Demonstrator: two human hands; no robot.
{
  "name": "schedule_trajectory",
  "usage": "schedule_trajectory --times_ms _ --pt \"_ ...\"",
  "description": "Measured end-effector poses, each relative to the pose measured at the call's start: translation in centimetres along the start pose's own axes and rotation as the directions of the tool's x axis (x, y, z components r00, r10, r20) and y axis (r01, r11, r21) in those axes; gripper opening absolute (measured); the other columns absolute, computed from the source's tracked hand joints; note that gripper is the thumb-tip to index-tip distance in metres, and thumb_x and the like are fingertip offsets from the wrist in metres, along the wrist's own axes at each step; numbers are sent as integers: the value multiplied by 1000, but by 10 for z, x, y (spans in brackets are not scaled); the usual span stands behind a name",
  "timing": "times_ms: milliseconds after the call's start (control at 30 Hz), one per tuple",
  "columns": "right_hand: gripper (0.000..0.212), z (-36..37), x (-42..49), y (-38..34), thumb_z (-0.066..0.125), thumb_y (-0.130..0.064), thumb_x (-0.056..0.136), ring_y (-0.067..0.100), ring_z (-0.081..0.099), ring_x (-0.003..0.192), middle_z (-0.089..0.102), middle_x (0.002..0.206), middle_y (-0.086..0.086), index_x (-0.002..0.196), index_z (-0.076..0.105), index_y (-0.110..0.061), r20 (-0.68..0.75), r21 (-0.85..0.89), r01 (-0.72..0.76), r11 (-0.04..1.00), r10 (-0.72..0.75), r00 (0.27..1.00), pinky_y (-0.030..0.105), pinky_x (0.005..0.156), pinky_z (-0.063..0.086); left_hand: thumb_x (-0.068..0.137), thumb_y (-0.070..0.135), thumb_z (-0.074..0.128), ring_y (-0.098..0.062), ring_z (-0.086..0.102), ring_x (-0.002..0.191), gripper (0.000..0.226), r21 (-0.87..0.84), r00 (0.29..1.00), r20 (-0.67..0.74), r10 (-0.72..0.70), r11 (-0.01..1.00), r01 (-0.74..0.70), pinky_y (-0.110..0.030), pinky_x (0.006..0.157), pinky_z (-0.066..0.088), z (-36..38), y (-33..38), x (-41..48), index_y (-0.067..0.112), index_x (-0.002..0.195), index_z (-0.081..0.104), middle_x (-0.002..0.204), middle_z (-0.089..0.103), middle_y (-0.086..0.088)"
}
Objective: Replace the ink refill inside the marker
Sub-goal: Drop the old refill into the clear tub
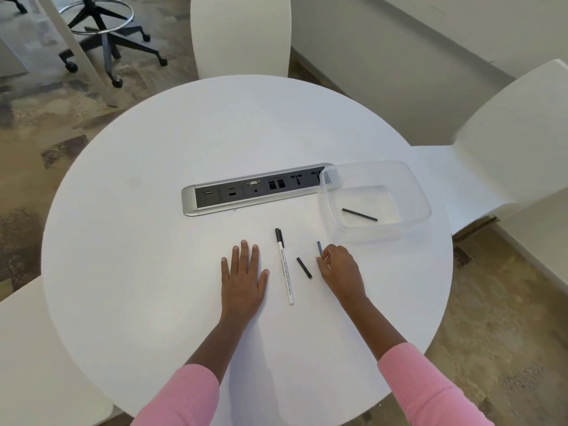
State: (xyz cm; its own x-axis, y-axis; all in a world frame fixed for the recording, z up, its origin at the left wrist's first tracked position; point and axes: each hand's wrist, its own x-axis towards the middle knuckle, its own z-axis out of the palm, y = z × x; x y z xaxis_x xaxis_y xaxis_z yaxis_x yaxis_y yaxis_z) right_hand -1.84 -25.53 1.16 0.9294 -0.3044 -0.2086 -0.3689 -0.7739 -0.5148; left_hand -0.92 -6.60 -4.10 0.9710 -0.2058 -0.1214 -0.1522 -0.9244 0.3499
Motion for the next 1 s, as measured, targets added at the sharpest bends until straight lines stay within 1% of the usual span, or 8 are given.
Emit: schedule_trajectory --times_ms 300,533,600,633,700,733,833,1000 --pt "11 5 -2 -5 46 -5 87 35 53 93 58 97 21 93 52 2 -40 -11 -50 999 50 998 40 74 44 97 34 31 -30 5 145 57 21 1000 20 9 1000 -9 -45 117 2 1 -3 1 13 147 12 158 6 -12" --pt "21 5 -6 -2 47 -4 84 32 54 98 61 104 18 105 54 -2 -40 57 -116 992 118 992 37 80 45 98 36 21 -27 -1 146 57 107 997 79 -8 994 -1 -43 117 -1 -3 1 3 14 148 5 158 -1 -10" --pt "23 5 -8 0 48 -6 84 31 55 98 61 103 17 106 55 -3 -36 76 -132 988 135 990 34 77 43 99 34 25 -29 3 145 55 100 998 64 6 995 -12 -42 118 2 -8 7 4 11 147 15 158 9 -12" --pt "23 5 -10 1 49 -6 84 30 55 97 62 102 17 106 56 -3 -35 84 -134 987 137 990 32 75 42 98 31 32 -33 13 144 52 65 999 31 21 998 -23 -43 118 9 -11 12 3 7 143 27 154 22 -16" --pt "23 5 -14 2 50 -6 83 29 55 94 62 100 18 105 58 -2 -39 98 -126 987 130 991 28 71 37 92 26 48 -39 42 128 39 -12 993 -98 64 998 -66 -45 106 34 -14 22 4 2 122 54 131 52 -22" --pt "23 5 -16 3 51 -6 82 29 56 93 62 100 18 103 59 -2 -42 105 -121 987 126 991 27 70 36 91 27 49 -37 51 116 33 -17 989 -132 66 997 -69 -43 96 42 -15 27 5 3 111 59 117 59 -18" --pt "23 5 -22 3 51 -5 81 28 56 94 62 101 17 102 60 -3 -38 117 -117 986 123 992 27 71 37 93 42 36 -23 49 101 37 80 1000 -25 10 997 -7 -32 81 39 -17 41 11 12 104 54 107 53 -4" --pt "20 6 -30 8 51 -6 81 24 57 91 63 100 13 98 61 -5 -18 135 -130 982 134 991 20 63 30 92 40 37 -23 48 104 35 120 995 49 -89 989 83 -32 80 38 -13 56 17 11 106 52 111 54 -4"
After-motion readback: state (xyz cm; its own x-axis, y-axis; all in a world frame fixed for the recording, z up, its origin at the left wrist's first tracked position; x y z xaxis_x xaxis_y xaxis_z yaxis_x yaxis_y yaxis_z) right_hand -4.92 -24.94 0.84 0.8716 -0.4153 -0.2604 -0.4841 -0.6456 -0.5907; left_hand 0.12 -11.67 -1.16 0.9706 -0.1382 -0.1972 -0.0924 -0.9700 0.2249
